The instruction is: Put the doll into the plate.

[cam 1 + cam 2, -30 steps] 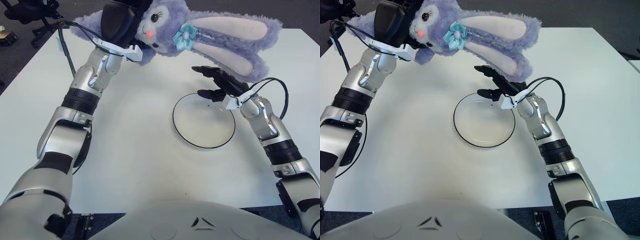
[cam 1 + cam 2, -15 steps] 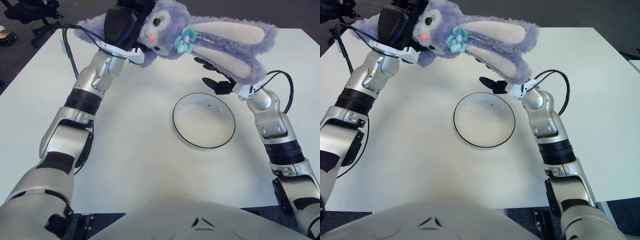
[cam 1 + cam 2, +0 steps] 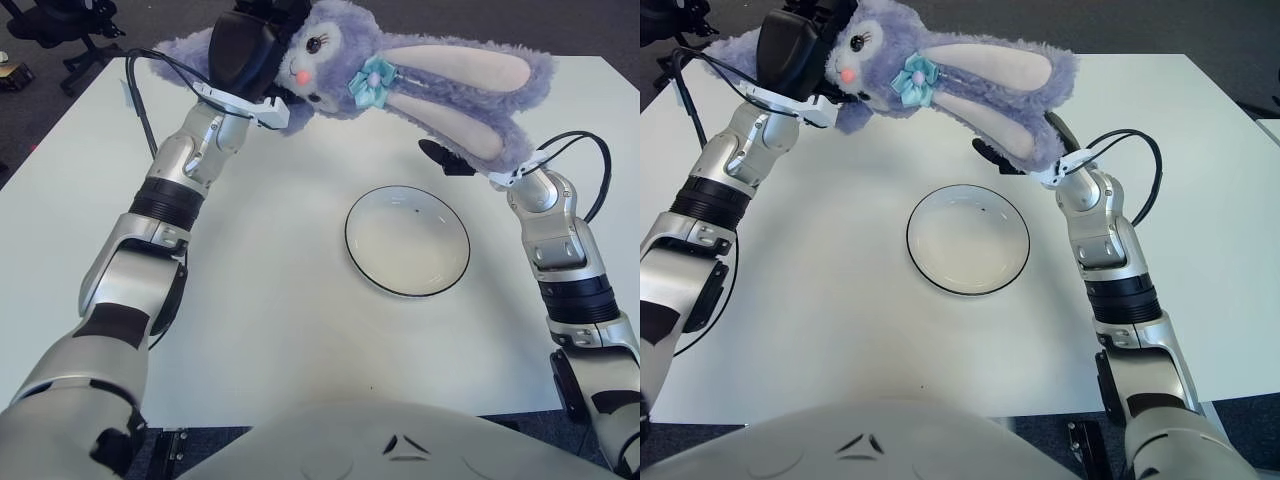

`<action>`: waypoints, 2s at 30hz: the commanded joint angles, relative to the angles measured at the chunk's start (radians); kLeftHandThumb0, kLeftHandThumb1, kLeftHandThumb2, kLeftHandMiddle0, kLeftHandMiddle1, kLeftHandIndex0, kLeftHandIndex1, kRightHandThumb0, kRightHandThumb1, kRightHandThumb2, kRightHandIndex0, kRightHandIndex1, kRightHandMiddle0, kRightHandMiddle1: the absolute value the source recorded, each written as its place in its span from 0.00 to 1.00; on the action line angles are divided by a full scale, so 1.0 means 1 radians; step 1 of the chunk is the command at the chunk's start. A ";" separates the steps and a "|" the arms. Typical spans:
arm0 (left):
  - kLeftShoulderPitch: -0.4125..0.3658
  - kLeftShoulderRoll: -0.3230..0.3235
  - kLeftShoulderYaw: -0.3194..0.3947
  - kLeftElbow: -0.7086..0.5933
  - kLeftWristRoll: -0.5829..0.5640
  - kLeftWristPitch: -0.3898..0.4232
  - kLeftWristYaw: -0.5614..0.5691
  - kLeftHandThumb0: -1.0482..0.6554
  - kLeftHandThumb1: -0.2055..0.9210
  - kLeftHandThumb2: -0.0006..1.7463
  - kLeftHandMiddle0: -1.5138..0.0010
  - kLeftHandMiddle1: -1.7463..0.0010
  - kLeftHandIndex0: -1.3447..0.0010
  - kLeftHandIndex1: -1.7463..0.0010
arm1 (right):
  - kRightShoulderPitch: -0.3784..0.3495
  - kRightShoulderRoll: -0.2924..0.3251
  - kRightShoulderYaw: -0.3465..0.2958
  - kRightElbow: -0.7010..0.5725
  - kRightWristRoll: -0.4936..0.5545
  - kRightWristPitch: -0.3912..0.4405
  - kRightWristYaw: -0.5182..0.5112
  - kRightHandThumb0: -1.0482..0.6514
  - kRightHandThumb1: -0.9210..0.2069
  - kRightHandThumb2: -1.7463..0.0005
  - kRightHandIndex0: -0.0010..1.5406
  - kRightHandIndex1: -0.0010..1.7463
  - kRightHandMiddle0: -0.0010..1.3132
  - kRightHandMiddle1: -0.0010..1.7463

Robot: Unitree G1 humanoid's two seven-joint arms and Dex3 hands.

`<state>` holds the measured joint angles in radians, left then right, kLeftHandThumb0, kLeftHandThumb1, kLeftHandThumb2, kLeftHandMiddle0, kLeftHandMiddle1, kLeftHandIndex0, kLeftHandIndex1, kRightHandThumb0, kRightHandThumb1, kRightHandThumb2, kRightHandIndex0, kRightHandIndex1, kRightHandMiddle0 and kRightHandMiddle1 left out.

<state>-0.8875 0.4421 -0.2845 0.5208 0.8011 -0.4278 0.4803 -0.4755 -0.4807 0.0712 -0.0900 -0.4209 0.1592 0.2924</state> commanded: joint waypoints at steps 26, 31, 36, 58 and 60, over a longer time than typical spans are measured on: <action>-0.022 -0.024 -0.017 0.059 -0.079 -0.126 -0.096 0.69 0.56 0.55 0.43 0.00 0.51 0.00 | -0.193 -0.143 0.018 0.642 -0.146 -0.170 -0.320 0.24 0.00 0.61 0.33 0.00 0.31 0.01; -0.019 -0.044 -0.027 0.057 -0.072 -0.124 -0.099 0.68 0.56 0.55 0.43 0.00 0.51 0.00 | -0.209 -0.146 0.029 0.688 -0.153 -0.159 -0.354 0.23 0.00 0.61 0.34 0.00 0.31 0.01; -0.023 -0.056 -0.034 0.065 -0.072 -0.128 -0.106 0.68 0.56 0.55 0.43 0.00 0.51 0.00 | -0.217 -0.144 0.034 0.703 -0.147 -0.147 -0.358 0.23 0.00 0.61 0.34 0.01 0.32 0.02; -0.037 -0.147 -0.076 0.078 -0.083 -0.155 -0.148 0.67 0.56 0.55 0.44 0.00 0.51 0.00 | -0.287 -0.152 0.068 0.949 -0.134 -0.183 -0.403 0.27 0.00 0.66 0.34 0.00 0.32 0.02; -0.040 -0.156 -0.077 0.087 -0.089 -0.166 -0.153 0.67 0.56 0.55 0.44 0.00 0.51 0.00 | -0.293 -0.149 0.070 0.961 -0.132 -0.178 -0.403 0.27 0.00 0.66 0.34 0.00 0.32 0.02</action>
<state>-0.8918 0.2954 -0.3563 0.5968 0.7313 -0.5753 0.3343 -0.7380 -0.6194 0.1374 0.8498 -0.5619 -0.0163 -0.0996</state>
